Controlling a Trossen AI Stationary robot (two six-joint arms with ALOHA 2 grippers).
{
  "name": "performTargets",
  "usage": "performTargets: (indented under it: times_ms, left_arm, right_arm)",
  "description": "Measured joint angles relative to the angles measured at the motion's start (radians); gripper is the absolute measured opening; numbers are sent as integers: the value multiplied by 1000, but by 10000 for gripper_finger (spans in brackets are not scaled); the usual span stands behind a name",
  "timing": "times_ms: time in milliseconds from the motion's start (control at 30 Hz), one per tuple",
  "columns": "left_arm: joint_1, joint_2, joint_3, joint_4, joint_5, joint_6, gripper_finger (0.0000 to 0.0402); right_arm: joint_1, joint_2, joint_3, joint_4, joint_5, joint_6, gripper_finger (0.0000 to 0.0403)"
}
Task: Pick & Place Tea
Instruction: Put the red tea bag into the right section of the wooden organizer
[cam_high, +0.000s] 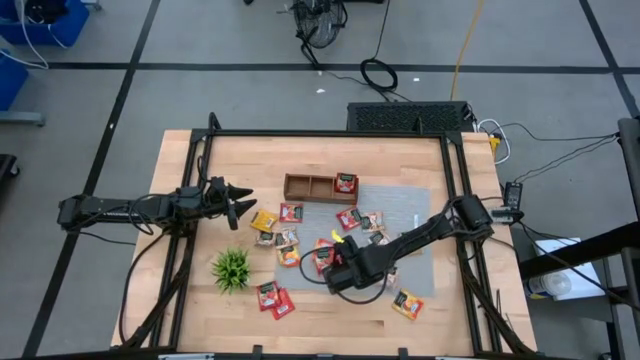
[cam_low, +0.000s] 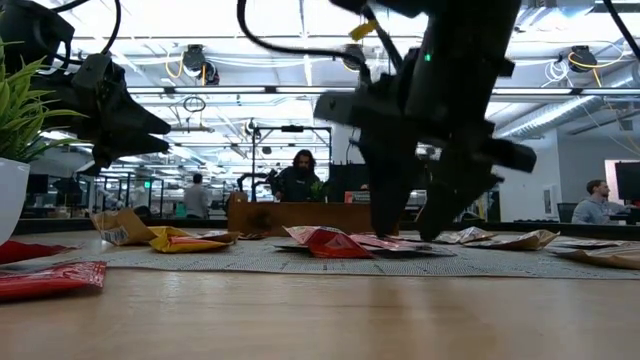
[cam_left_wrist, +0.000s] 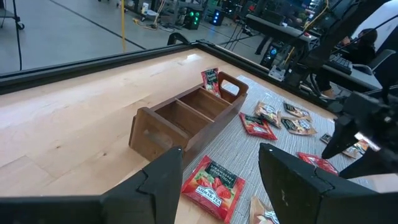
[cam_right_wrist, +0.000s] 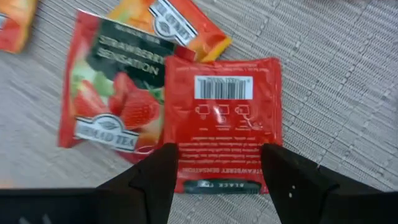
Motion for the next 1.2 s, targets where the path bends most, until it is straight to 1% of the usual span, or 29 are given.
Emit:
performTargets:
  times_ms: [200,300,400,633,667,900,1200]
  left_arm:
    - [0,0,0,0,0,0,212]
    - [0,0,0,0,0,0,212]
    - [0,0,0,0,0,0,212]
    - [0,0,0,0,0,0,212]
    - [0,0,0,0,0,0,212]
    - [0,0,0,0,0,0,212]
    - [0,0,0,0,0,0,212]
  right_arm:
    - [-2,16,-6,-16,-9,-3,210]
    - [-4,16,-13,-5,-24,-6,191]
    - [-4,16,-14,-2,-27,-6,150]
    - [-5,26,-13,14,-42,-1,22]
    - [-5,27,-13,18,-41,-6,11]
    - [-5,28,-14,28,-44,-20,2]
    - [-5,29,-14,31,-43,-16,2]
